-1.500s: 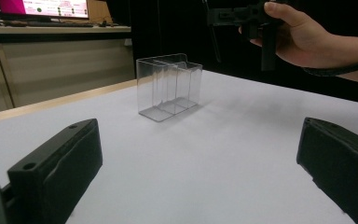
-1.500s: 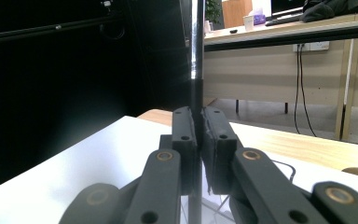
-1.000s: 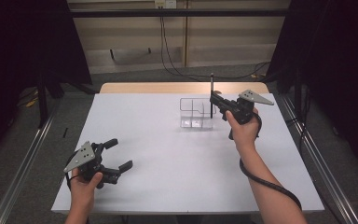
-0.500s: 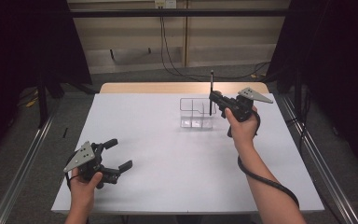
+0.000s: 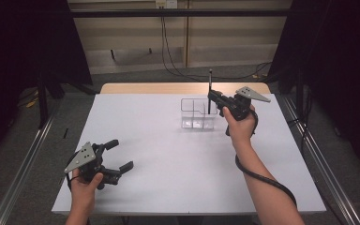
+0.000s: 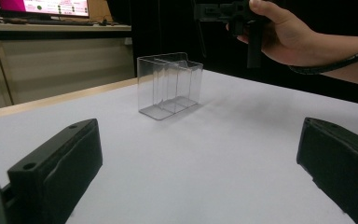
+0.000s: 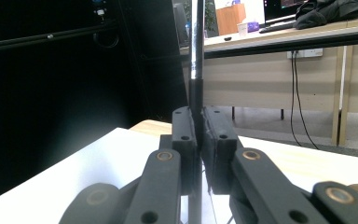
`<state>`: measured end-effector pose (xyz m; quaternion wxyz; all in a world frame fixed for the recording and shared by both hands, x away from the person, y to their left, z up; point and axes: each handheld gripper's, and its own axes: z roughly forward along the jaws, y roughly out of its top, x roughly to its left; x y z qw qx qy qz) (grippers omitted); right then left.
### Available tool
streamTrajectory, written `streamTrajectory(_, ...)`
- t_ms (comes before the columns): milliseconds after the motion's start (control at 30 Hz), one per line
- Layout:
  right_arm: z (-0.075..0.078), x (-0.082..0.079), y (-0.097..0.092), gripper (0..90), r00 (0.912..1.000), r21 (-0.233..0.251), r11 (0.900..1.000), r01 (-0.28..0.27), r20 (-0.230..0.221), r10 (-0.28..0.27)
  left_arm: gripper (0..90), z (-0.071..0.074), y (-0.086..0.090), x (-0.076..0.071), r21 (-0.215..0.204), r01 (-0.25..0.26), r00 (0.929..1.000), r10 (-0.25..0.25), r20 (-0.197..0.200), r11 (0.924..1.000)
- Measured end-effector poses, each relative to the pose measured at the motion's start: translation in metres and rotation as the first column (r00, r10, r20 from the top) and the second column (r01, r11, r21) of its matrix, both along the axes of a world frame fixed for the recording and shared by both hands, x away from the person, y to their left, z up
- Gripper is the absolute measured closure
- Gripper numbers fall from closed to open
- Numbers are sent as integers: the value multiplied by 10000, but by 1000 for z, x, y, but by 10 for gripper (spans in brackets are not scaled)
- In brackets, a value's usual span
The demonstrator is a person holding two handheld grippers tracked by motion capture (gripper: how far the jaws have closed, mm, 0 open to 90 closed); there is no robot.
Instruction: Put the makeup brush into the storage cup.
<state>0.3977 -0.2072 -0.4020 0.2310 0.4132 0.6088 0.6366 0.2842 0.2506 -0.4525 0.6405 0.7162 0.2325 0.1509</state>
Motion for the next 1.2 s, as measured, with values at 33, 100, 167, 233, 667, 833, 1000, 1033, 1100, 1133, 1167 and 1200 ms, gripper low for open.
streamTrajectory(33, 0, 1, 0, 847, 10000, -1, 10000, 11, 30, -11, 0, 0, 0, 0, -4, -10, 10000, 10, -12, 10000)
streamTrajectory(100, 0, 2, 0, 847, 10000, -22, 10000, 26, 21, -26, 0, 0, 0, 0, -13, 0, 10000, 0, -9, 10000)
streamTrajectory(167, 0, 3, 0, 847, 10000, -23, 10000, 41, 28, -41, 0, 0, 0, 0, -7, -8, 10000, 8, -13, 10000)
streamTrajectory(233, 0, 4, 0, 847, 10000, -16, 10000, 54, 18, -54, 0, 0, 0, 0, -10, 4, 10000, -4, -34, 10000)
streamTrajectory(667, -3, 12, 1, 846, 9999, 186, 9997, 127, 54, -128, 0, -1, 0, 0, -7, 52, 10000, -52, -57, 10000)
streamTrajectory(833, -3, 16, 1, 847, 9998, 174, 9997, 188, 70, -189, 0, -1, 1, 0, -82, 15, 10000, -15, -56, 10000)
streamTrajectory(1000, -2, 18, 2, 847, 9998, 103, 9998, 155, 106, -156, 0, -1, 1, 0, -90, 13, 10000, -13, -55, 10000)
streamTrajectory(1033, -2, 19, 3, 847, 9998, 98, 9998, 149, 89, -149, 0, -1, 1, 1, -85, 19, 10000, -20, -51, 10000)
streamTrajectory(1100, -2, 20, 3, 847, 9998, 38, 9998, 185, 121, -185, 0, -1, 1, 1, -77, 11, 10000, -11, -49, 10000)
streamTrajectory(1133, -3, 20, 4, 847, 9998, 27, 9998, 179, 124, -179, 0, -1, 1, 1, -83, 11, 10000, -11, -54, 10000)
streamTrajectory(1167, -3, 21, 4, 846, 9998, 28, 9998, 178, 119, -178, 0, -1, 1, 1, -84, 13, 10000, -13, -44, 10000)
streamTrajectory(1200, -3, 22, 4, 847, 9997, 29, 9998, 210, 123, -210, 0, -1, 1, 1, -118, 12, 10000, -13, -54, 9999)
